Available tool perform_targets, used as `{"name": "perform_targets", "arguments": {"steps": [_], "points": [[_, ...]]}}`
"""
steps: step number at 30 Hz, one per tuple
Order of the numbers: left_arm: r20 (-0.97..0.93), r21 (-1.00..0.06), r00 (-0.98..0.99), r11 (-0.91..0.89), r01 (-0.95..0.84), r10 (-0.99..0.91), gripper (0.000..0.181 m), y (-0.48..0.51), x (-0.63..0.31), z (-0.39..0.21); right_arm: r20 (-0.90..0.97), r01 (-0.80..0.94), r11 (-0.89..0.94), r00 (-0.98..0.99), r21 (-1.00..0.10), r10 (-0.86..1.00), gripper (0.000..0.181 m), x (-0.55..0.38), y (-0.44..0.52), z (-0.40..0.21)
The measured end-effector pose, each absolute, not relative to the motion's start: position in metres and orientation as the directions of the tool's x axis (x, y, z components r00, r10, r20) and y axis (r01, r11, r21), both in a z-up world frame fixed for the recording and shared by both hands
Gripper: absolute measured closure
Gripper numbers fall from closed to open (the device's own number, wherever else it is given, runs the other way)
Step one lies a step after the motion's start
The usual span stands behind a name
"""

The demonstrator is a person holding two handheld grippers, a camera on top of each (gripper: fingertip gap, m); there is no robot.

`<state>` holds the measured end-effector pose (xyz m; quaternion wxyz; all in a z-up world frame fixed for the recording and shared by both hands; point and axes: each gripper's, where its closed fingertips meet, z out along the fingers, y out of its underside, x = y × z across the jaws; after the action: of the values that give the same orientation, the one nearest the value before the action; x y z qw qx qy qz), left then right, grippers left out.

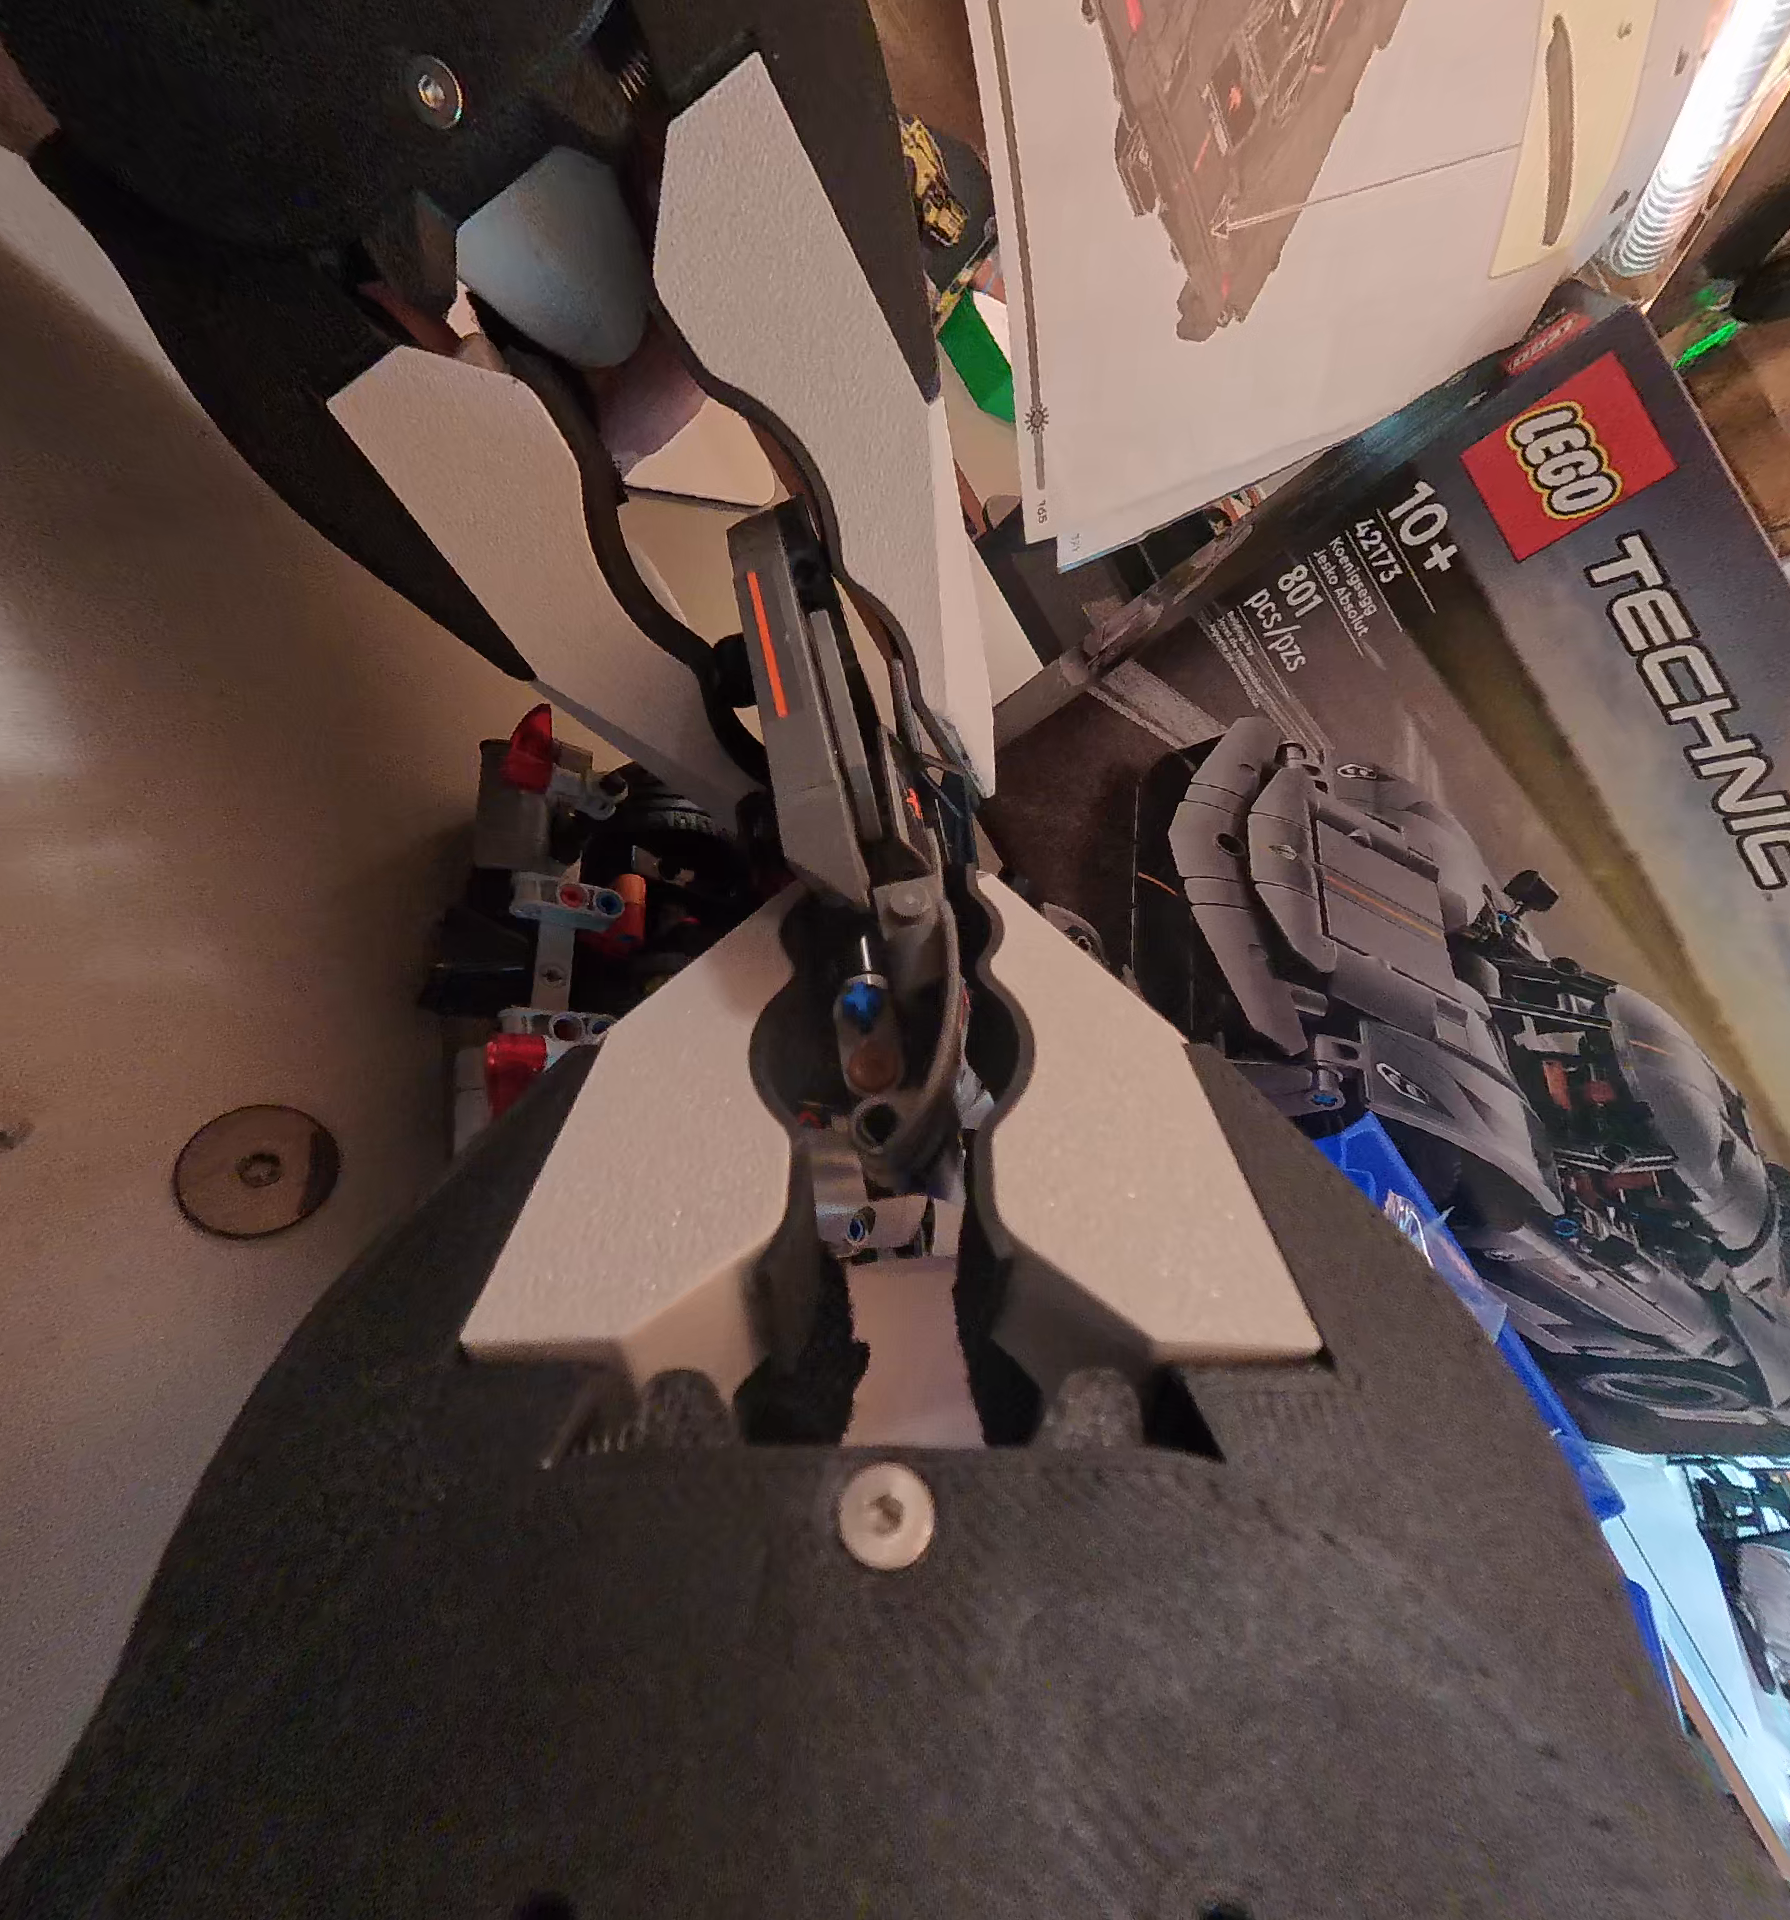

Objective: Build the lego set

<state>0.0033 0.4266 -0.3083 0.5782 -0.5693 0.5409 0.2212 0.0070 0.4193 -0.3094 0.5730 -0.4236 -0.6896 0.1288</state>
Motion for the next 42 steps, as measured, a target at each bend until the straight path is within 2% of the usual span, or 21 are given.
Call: {"name": "perform_targets", "arguments": {"steps": [7, 10, 14, 16, 20, 23, 25, 27, 30, 31, 35, 38, 40, 42], "points": [[-0.864, -0.433, 0.309, 0.27, -0.86, -0.398, 0.154, 0.412, 0.014, -0.304, 0.678, 0.412, 0.636, -0.056, -0.653, 0.733, 0.16, 0.016, 0.405, -0.305], [-0.828, -0.492, 0.361, 0.249, -0.835, -0.428, 0.155, 0.4, 0.024, -0.305, 0.65, 0.379, 0.645, -0.136, -0.663, 0.748, 0.16, 0.025, 0.392, -0.306], [-0.807, -0.517, 0.38, 0.231, -0.824, -0.452, 0.154, 0.38, 0.039, -0.3, 0.599, 0.342, 0.626, -0.194, -0.701, 0.777, 0.16, 0.039, 0.372, -0.301], [-0.776, -0.563, 0.405, 0.24, -0.791, -0.484, 0.15, 0.377, 0.042, -0.298, 0.56, 0.331, 0.593, -0.2, -0.734, 0.804, 0.16, 0.044, 0.368, -0.299], [-0.663, -0.658, 0.436, 0.196, -0.727, -0.609, 0.129, 0.378, 0.044, -0.311, 0.51, 0.31, 0.548, -0.203, -0.777, 0.836, 0.16, 0.045, 0.355, -0.299], [-0.599, -0.706, 0.405, 0.217, -0.674, -0.691, 0.137, 0.37, 0.055, -0.318, 0.464, 0.326, 0.501, -0.19, -0.801, 0.865, 0.159, 0.046, 0.354, -0.298], [-0.574, -0.738, 0.438, 0.207, -0.642, -0.692, 0.151, 0.375, 0.054, -0.313, 0.412, 0.316, 0.45, -0.183, -0.835, 0.893, 0.158, 0.047, 0.353, -0.297], [-0.544, -0.757, 0.44, 0.192, -0.625, -0.714, 0.151, 0.376, 0.053, -0.316, 0.404, 0.331, 0.439, -0.171, -0.835, 0.899, 0.158, 0.047, 0.354, -0.299], [-0.523, -0.783, 0.454, 0.197, -0.59, -0.721, 0.151, 0.377, 0.052, -0.316, 0.467, 0.378, 0.479, -0.129, -0.792, 0.875, 0.153, 0.046, 0.356, -0.297], [-0.525, -0.782, 0.455, 0.198, -0.591, -0.719, 0.152, 0.377, 0.051, -0.316, 0.502, 0.408, 0.497, -0.104, -0.766, 0.859, 0.142, 0.048, 0.36, -0.294], [-0.537, -0.776, 0.45, 0.21, -0.594, -0.714, 0.153, 0.378, 0.051, -0.315, 0.671, 0.486, 0.616, -0.078, -0.62, 0.738, 0.133, 0.059, 0.349, -0.277], [-0.535, -0.782, 0.451, 0.215, -0.585, -0.714, 0.152, 0.379, 0.051, -0.316, 0.754, 0.557, 0.676, -0.128, -0.483, 0.645, 0.148, 0.065, 0.336, -0.275], [-0.529, -0.785, 0.451, 0.212, -0.582, -0.719, 0.151, 0.379, 0.051, -0.317, 0.764, 0.595, 0.669, -0.137, -0.445, 0.63, 0.146, 0.061, 0.333, -0.278], [-0.54, -0.776, 0.445, 0.218, -0.592, -0.714, 0.151, 0.38, 0.051, -0.317, 0.787, 0.635, 0.672, -0.158, -0.381, 0.596, 0.152, 0.059, 0.336, -0.284]]}}
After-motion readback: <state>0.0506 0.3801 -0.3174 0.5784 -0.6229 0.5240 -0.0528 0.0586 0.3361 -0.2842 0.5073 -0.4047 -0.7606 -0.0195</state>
